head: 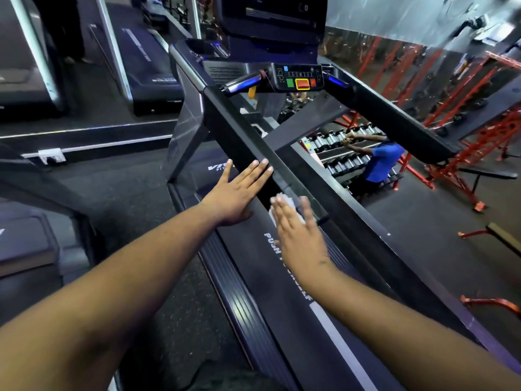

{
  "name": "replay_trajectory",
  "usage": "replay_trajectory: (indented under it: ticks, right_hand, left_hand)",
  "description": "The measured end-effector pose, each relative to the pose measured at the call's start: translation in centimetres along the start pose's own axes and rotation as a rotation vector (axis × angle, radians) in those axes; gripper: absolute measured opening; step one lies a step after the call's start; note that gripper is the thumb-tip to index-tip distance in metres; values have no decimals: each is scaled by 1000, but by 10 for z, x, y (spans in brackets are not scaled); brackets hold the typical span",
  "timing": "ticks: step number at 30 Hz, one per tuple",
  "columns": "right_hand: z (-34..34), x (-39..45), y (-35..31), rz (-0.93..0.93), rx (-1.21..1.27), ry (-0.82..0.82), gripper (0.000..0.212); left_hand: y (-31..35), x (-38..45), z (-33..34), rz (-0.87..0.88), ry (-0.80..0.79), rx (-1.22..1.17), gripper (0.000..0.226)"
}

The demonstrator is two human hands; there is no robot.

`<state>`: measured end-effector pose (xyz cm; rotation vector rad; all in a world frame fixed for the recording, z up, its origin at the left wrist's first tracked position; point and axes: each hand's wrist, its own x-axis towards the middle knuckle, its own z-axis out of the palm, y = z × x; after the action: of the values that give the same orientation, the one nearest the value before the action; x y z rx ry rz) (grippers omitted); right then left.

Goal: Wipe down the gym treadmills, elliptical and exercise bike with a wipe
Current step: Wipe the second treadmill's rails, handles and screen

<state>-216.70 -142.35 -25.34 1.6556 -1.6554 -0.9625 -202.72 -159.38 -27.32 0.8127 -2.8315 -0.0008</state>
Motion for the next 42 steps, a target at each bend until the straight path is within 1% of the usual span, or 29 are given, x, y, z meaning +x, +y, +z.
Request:
replay_trajectory:
  ticks: [4, 7, 10, 12, 15, 17, 18, 22, 24, 25, 27, 29, 30, 31, 33, 36, 40, 42]
  right_hand:
    - [5, -12, 33, 152, 452, 108, 75]
    - [-1, 12, 51, 138, 743, 81, 82]
    - [-8, 48, 65, 123, 922, 9, 89]
    - [-8, 53, 69, 99, 960, 1, 92]
    - [-1, 21, 65, 89, 918, 55, 92]
    - [5, -2, 60, 106, 868, 112, 89]
    - [7, -6, 59, 112, 857, 113, 87]
    - [-2, 18, 62, 121, 905, 9, 88]
    - [-9, 35, 62, 130, 907, 9, 80]
    - [-9, 39, 61, 147, 906, 41, 72]
    - [-3, 34, 56, 208, 906, 157, 59]
    - [10, 16, 46, 270, 881, 294, 56]
    - [20, 2, 42, 286, 851, 342, 54]
    - [27, -6, 37, 290, 796, 355, 53]
    - [28, -11, 30, 293, 662, 298, 57]
    - [6, 8, 23, 282, 489, 177, 64]
    - [-19, 48, 0, 178, 238, -3, 69]
    - [-22, 57, -5, 147, 177, -43, 70]
  left_hand:
    - [2, 11, -5, -9, 22, -25, 116]
    - [7, 23, -8, -22, 38, -41, 115]
    - [9, 28, -11, -37, 60, -81, 112]
    - [9, 27, -12, -44, 56, -81, 115]
    - [9, 26, -13, -53, 40, -92, 120]
    - [11, 26, -10, -66, 52, -91, 123]
    - [13, 26, -9, -71, 60, -92, 125]
    - [10, 29, -5, -43, 81, -100, 124]
    - [2, 28, -6, -7, 90, -83, 122]
    - [-4, 28, -7, 18, 91, -60, 123]
    - [-11, 28, -9, 58, 73, -2, 124]
    - [-20, 30, -11, 73, 57, 37, 125]
    - [-21, 31, -11, 71, 55, 46, 125]
    - [-27, 32, -11, 72, 55, 43, 126]
    - [-37, 35, -9, 98, 60, 46, 127]
    - [-42, 40, -4, 138, 95, 52, 129]
    - [-48, 44, -1, 181, 140, 26, 130]
    - [-52, 46, 0, 188, 150, 34, 131]
